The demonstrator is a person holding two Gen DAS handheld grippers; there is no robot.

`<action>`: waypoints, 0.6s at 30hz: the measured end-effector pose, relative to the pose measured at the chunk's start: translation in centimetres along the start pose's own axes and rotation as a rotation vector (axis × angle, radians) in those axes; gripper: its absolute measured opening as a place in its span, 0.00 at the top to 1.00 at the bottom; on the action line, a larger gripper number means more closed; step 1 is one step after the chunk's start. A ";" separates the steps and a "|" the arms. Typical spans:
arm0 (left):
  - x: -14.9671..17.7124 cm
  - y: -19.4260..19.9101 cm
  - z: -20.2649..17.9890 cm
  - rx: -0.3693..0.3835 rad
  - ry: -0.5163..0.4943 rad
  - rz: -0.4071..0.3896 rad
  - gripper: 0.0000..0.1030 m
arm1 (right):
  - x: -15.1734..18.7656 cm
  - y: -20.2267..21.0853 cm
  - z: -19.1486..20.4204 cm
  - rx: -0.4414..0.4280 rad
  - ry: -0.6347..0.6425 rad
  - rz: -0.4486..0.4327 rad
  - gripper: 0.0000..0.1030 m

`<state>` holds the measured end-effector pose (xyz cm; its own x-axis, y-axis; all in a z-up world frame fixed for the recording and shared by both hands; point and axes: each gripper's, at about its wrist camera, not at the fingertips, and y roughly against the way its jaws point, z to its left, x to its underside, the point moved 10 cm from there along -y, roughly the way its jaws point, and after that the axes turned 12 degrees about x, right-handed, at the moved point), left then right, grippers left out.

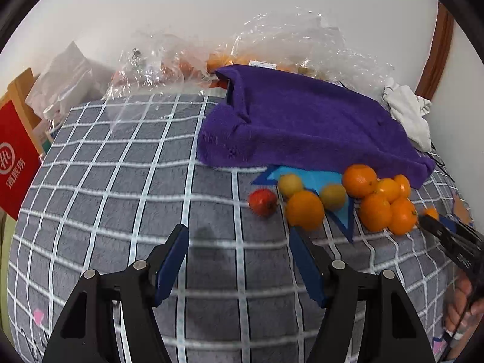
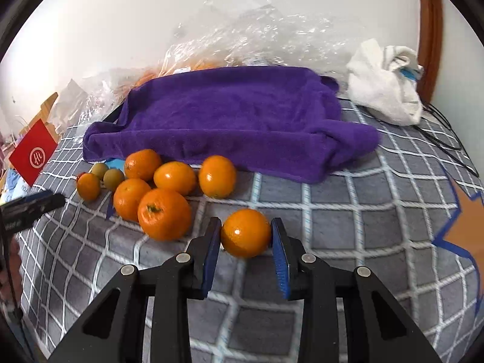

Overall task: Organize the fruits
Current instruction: 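Grasp an orange with the right tool while the left tool grasps the red cherry tomato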

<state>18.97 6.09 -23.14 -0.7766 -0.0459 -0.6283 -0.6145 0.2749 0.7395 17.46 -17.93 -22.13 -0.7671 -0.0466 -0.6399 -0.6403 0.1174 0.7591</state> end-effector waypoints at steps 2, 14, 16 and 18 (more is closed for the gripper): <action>-0.4 -0.6 0.2 0.005 0.005 -0.001 0.35 | 0.4 0.1 -0.3 0.001 0.003 0.002 0.68; -1.5 -3.1 0.0 0.076 0.010 -0.035 0.48 | 0.8 -0.3 -0.8 -0.027 -0.041 -0.006 0.68; -1.5 -2.9 -0.2 0.122 0.020 -0.045 0.67 | 0.8 -0.3 -0.9 -0.026 -0.040 -0.007 0.68; -1.5 -3.0 0.1 0.143 0.046 -0.049 0.73 | 0.7 -0.3 -0.9 -0.029 -0.043 -0.011 0.68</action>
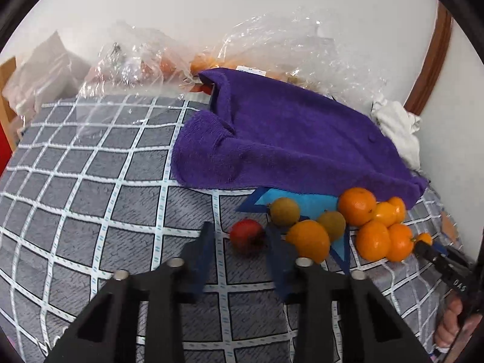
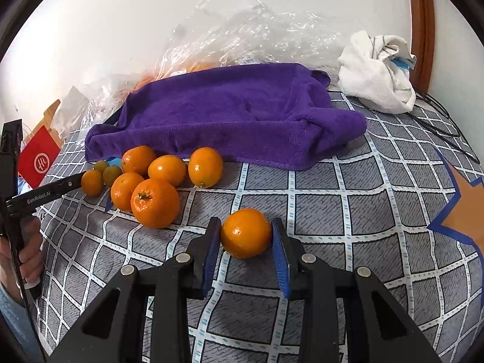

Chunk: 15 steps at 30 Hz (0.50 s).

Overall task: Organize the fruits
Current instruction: 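Grasp an orange with the right tool while the left tool grasps the red cherry tomato, then lift the held orange and tomato up over the purple towel with both tools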

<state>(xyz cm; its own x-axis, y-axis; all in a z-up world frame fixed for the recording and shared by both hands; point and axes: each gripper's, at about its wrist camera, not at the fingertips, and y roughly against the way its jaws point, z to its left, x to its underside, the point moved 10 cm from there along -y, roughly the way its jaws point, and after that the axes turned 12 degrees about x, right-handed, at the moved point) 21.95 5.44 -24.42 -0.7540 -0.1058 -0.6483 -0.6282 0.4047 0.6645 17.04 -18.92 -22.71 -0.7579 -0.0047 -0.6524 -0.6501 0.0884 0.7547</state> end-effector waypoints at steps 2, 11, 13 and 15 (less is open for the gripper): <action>0.1 0.1 0.1 0.019 0.018 -0.006 0.77 | 0.0 0.1 -0.1 -0.001 -0.009 -0.002 0.68; -0.1 1.2 -0.2 0.046 0.019 -0.064 0.78 | 0.0 0.3 -0.3 -0.005 -0.020 -0.008 0.68; 0.0 1.1 0.1 0.038 0.030 -0.055 0.78 | 0.0 0.4 -0.1 0.002 -0.011 -0.008 0.68; 0.1 0.9 0.3 0.022 0.036 -0.045 0.78 | 0.1 0.5 0.1 -0.006 -0.001 -0.012 0.68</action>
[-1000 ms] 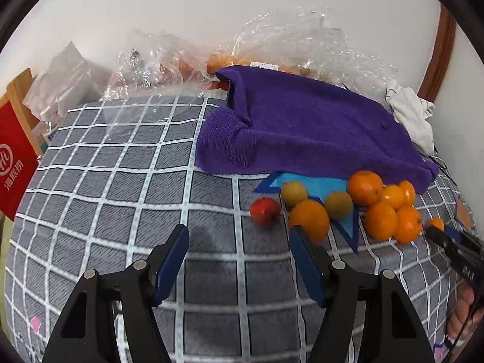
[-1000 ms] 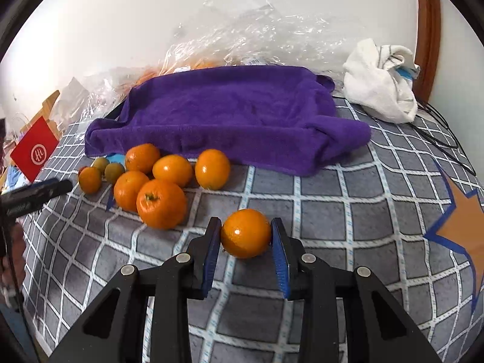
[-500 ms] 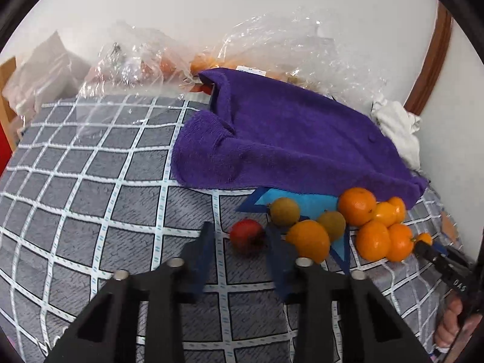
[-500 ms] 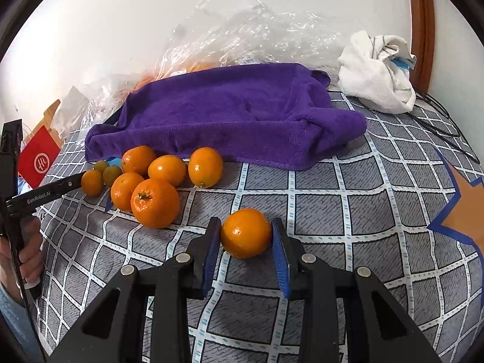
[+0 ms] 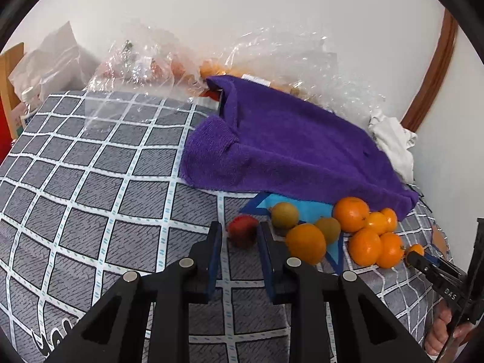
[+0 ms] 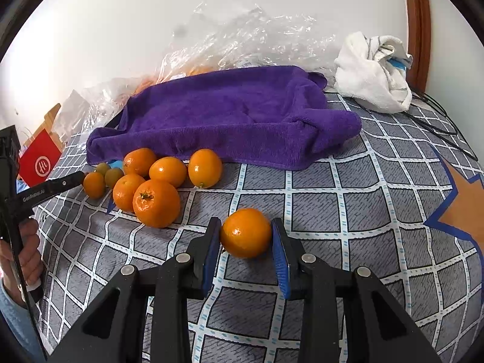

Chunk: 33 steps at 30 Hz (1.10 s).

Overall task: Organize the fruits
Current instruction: 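Lift the held orange and tomato up over the purple towel with both tools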

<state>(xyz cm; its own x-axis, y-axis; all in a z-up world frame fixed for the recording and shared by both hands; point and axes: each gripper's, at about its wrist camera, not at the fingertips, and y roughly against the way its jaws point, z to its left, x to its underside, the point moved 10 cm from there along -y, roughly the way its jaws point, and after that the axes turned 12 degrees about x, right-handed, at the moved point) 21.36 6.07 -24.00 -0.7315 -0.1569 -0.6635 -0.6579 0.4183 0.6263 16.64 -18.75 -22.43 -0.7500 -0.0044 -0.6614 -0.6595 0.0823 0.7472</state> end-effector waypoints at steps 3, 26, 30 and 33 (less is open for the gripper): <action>0.1 -0.2 0.0 -0.008 -0.004 0.009 0.73 | 0.1 0.0 0.0 0.005 0.000 0.002 0.68; -0.9 1.1 -1.1 0.072 -0.015 -0.080 0.79 | -0.3 0.7 -1.0 -0.054 -0.069 -0.021 0.68; -1.0 1.5 -1.2 0.071 -0.008 -0.096 0.79 | -0.3 1.1 -1.7 -0.065 -0.100 -0.023 0.68; -1.1 1.9 -1.5 0.060 -0.032 -0.110 0.79 | -0.8 1.9 -2.4 -0.063 -0.130 -0.034 0.68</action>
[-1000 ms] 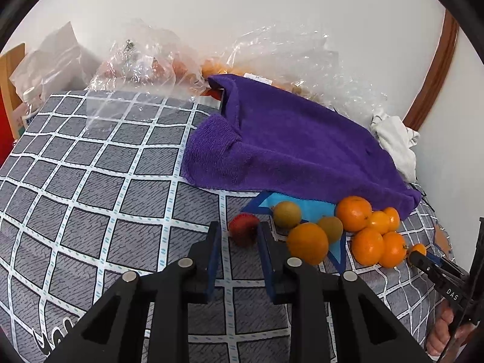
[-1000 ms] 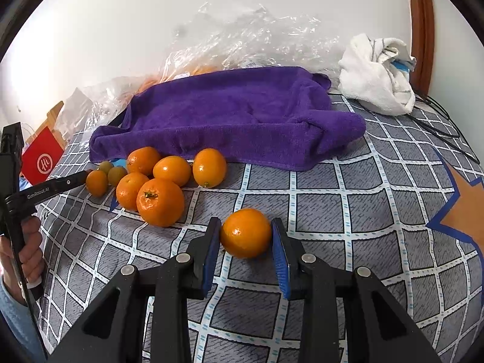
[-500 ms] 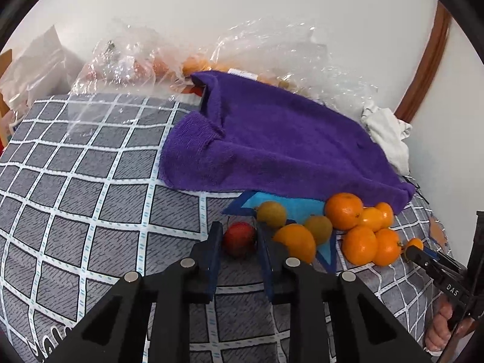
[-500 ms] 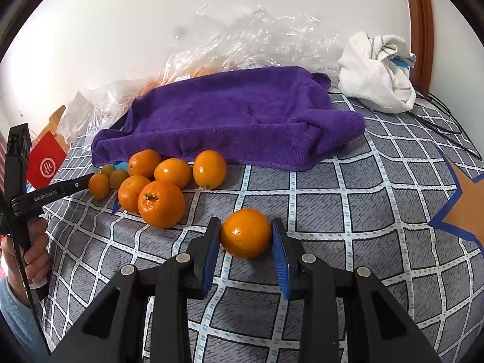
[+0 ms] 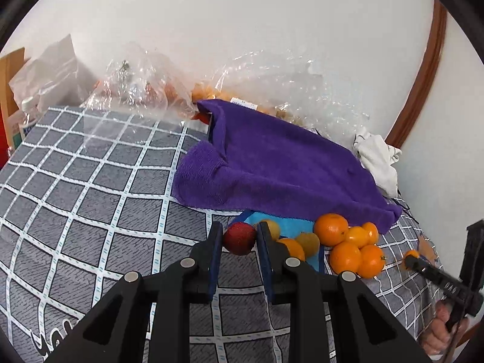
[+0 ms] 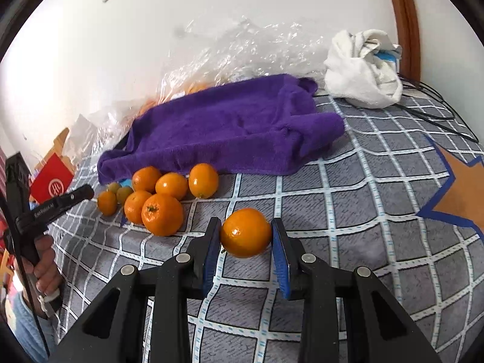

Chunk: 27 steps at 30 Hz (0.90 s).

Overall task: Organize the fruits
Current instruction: 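Lift the held orange and tomato up over the purple towel with both tools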

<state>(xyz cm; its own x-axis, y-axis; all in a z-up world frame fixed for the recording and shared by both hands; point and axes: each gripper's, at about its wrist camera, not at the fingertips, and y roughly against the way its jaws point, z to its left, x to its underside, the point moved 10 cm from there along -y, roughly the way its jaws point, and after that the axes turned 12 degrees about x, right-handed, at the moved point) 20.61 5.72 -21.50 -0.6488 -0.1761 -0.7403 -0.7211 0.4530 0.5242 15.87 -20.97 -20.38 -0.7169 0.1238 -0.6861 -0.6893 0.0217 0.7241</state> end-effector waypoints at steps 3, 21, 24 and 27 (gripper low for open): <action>-0.5 0.7 -0.3 -0.037 -0.040 -0.032 0.79 | -1.0 1.2 -0.1 0.002 -0.002 -0.018 0.68; -8.2 3.5 -4.1 -0.024 -0.029 -0.014 0.79 | -14.0 2.4 2.2 0.021 0.077 -0.134 0.68; -10.8 2.6 -4.4 -0.042 -0.046 -0.019 0.79 | -16.4 1.6 3.0 0.014 0.077 -0.142 0.68; -13.2 1.4 -4.6 -0.059 -0.065 -0.023 0.79 | -18.5 0.7 3.4 0.009 0.067 -0.147 0.68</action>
<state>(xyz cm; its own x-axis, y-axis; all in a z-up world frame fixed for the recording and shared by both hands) 27.05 4.67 -9.08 -0.6158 -0.1281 -0.7774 -0.7501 0.3971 0.5287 29.04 -19.83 -6.91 -0.6136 0.0518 -0.7879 -0.7868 0.0435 0.6156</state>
